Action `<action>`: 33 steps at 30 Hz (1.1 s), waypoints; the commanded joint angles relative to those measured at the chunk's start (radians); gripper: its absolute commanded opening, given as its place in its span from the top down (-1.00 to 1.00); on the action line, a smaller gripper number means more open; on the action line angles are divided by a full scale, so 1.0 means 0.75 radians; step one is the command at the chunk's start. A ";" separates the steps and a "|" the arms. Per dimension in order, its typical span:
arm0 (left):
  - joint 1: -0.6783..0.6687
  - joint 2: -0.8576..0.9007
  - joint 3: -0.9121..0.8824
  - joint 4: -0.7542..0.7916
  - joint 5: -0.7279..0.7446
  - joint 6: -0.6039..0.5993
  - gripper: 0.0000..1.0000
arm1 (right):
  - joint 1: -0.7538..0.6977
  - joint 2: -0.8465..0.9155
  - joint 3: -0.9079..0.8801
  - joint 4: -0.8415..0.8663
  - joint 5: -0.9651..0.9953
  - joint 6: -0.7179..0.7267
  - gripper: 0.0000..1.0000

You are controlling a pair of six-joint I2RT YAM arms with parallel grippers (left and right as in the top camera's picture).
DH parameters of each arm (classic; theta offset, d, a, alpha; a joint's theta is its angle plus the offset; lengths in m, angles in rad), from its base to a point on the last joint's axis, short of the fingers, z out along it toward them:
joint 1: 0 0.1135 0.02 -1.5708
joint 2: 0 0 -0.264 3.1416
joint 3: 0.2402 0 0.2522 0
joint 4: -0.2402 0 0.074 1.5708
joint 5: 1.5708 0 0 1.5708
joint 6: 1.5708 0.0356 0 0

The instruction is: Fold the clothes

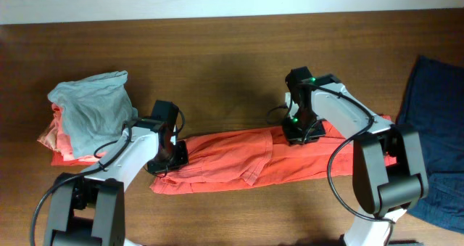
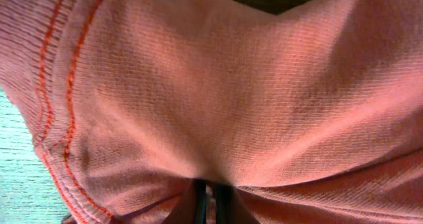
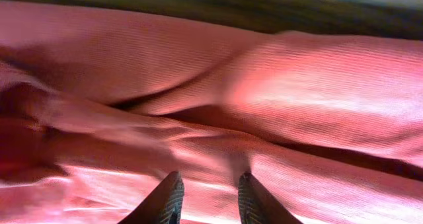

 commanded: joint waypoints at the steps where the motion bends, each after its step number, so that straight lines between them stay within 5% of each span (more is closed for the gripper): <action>1: 0.009 0.005 -0.045 -0.008 -0.046 0.026 0.84 | -0.006 0.004 -0.005 -0.014 0.120 0.007 0.33; 10: 0.010 0.005 -0.045 0.084 -0.046 0.026 0.80 | -0.174 -0.095 0.025 -0.060 0.165 0.038 0.30; 12: 0.010 0.005 -0.045 0.135 -0.060 0.026 0.75 | -0.252 -0.152 0.027 -0.062 0.166 0.037 0.21; 14: 0.039 0.005 -0.044 0.201 -0.067 0.026 0.74 | -0.392 -0.218 0.027 -0.072 0.166 0.027 -0.09; 22: 0.290 0.005 -0.043 0.435 -0.051 0.062 0.74 | -0.692 -0.217 0.027 -0.093 0.018 -0.111 -0.27; 33: 0.362 -0.043 -0.016 0.489 0.327 0.199 0.77 | -0.914 -0.216 0.027 -0.082 -0.046 -0.125 -0.37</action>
